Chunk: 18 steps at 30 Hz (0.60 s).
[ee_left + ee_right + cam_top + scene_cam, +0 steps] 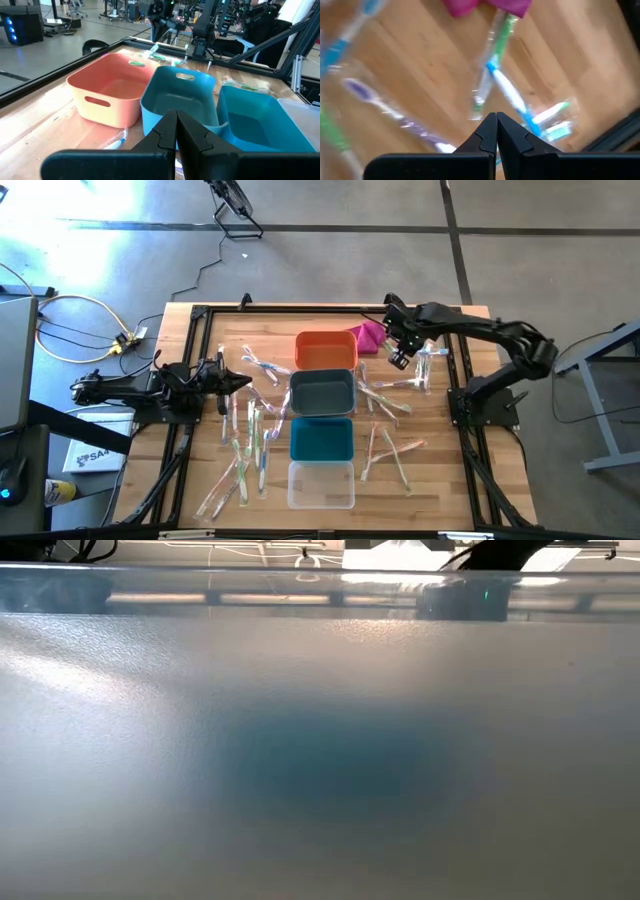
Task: Pick & Place Toothbrushes
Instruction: Put the blue toothbrush into the orange bin
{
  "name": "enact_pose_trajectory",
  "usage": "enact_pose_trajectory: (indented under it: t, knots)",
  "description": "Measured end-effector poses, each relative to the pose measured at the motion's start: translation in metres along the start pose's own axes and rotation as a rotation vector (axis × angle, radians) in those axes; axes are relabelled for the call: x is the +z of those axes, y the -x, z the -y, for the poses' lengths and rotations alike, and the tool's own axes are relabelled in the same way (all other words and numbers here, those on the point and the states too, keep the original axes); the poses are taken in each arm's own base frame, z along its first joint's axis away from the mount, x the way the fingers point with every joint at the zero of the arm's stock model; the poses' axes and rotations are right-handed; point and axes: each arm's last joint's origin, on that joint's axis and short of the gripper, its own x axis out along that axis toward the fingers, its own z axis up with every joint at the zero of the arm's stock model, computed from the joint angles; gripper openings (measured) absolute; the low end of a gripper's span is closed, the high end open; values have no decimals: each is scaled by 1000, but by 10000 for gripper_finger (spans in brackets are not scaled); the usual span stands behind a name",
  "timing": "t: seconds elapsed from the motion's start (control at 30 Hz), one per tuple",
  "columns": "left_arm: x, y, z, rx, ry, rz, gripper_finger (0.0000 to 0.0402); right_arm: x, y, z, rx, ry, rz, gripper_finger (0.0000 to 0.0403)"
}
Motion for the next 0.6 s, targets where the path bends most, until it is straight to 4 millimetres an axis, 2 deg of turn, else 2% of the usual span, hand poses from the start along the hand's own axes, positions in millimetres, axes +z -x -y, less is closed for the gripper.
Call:
enact_pose_trajectory:
  t: [0.17, 0.3, 0.4, 0.6]
  knots:
    - [0, 0, 0, 0, 0, 0, 6, 6, -10, 2, -141, 31, -9, 3]
    - [0, 0, 0, 0, 0, 0, 6, 9, -14, 2, -162, 56, -8, 17]
    - [0, 0, 0, 0, 0, -1, 6, 10, -16, 1, -154, 56, -9, 49]
    - [0, 0, 0, 0, -1, -3, 6, 10, -16, 0, -113, 102, -11, 144]
